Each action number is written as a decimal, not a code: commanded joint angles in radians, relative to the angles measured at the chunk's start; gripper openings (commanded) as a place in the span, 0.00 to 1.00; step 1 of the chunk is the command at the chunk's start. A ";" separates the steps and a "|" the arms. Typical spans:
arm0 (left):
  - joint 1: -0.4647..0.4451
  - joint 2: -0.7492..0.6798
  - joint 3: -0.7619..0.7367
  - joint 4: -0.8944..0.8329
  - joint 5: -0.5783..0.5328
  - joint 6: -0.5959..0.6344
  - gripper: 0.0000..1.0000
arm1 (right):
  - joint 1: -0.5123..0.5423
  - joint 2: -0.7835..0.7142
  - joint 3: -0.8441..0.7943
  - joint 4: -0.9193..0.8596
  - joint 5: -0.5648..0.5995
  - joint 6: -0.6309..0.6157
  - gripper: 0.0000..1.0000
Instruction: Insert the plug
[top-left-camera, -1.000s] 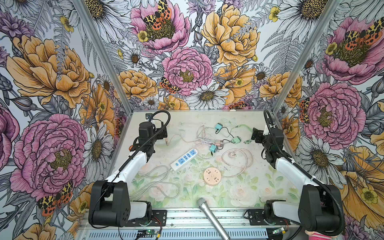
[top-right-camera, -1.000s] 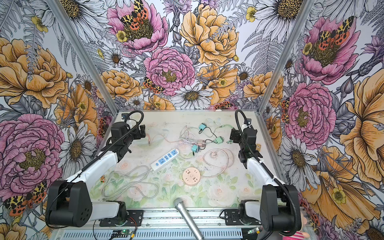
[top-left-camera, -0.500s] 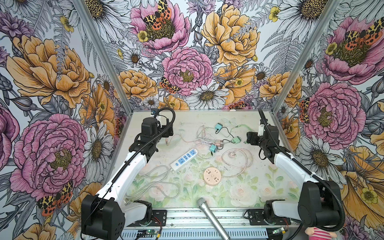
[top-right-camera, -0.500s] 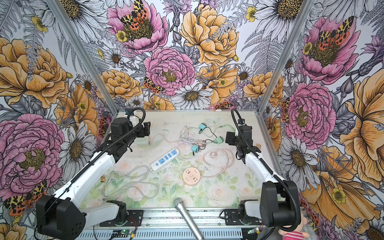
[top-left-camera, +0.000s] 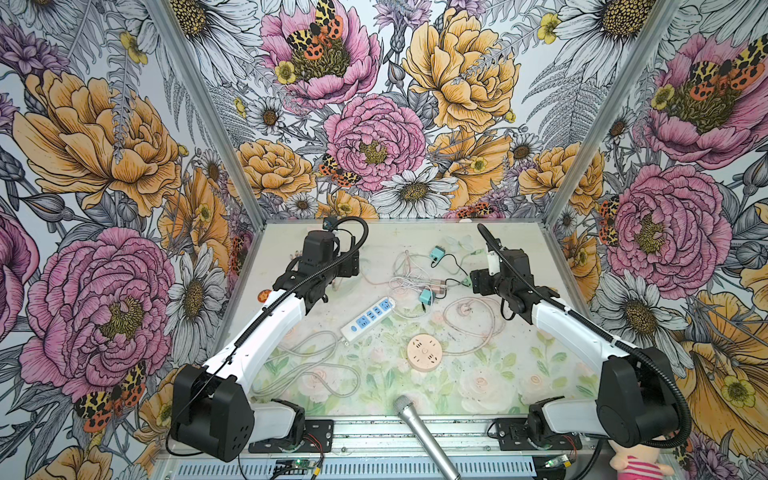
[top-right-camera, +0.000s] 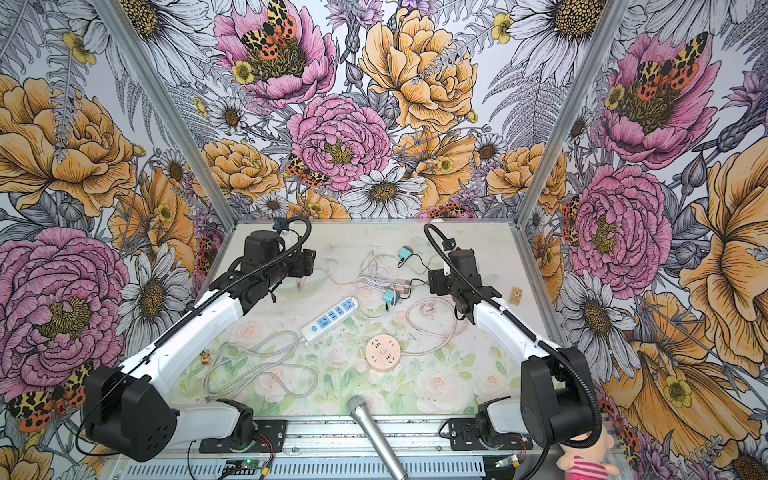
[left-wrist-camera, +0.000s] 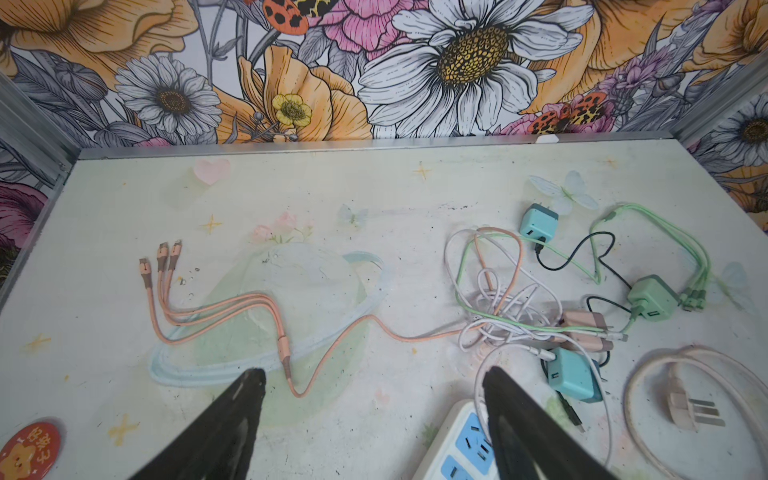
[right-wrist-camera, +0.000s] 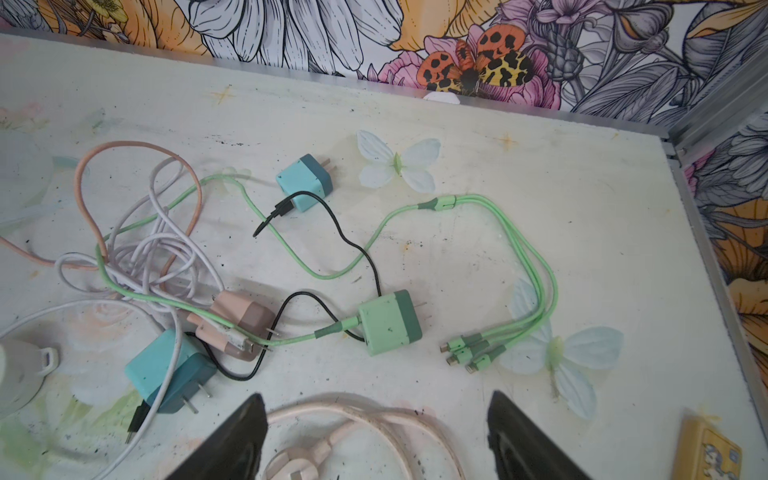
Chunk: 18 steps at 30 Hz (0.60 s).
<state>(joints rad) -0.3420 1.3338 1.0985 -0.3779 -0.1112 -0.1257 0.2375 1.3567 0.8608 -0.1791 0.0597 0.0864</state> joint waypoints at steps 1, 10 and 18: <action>-0.020 0.053 0.051 -0.054 -0.049 -0.045 0.83 | 0.014 -0.005 0.035 -0.008 0.029 -0.018 0.83; -0.010 0.251 0.160 -0.146 -0.040 -0.268 0.75 | 0.048 -0.040 0.041 -0.008 0.047 -0.020 0.83; -0.092 0.379 0.265 -0.144 0.037 -0.267 0.71 | 0.081 -0.038 0.040 -0.010 0.038 -0.024 0.82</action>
<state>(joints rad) -0.4004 1.6989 1.3128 -0.5224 -0.1215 -0.3729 0.3069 1.3334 0.8688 -0.1913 0.0856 0.0761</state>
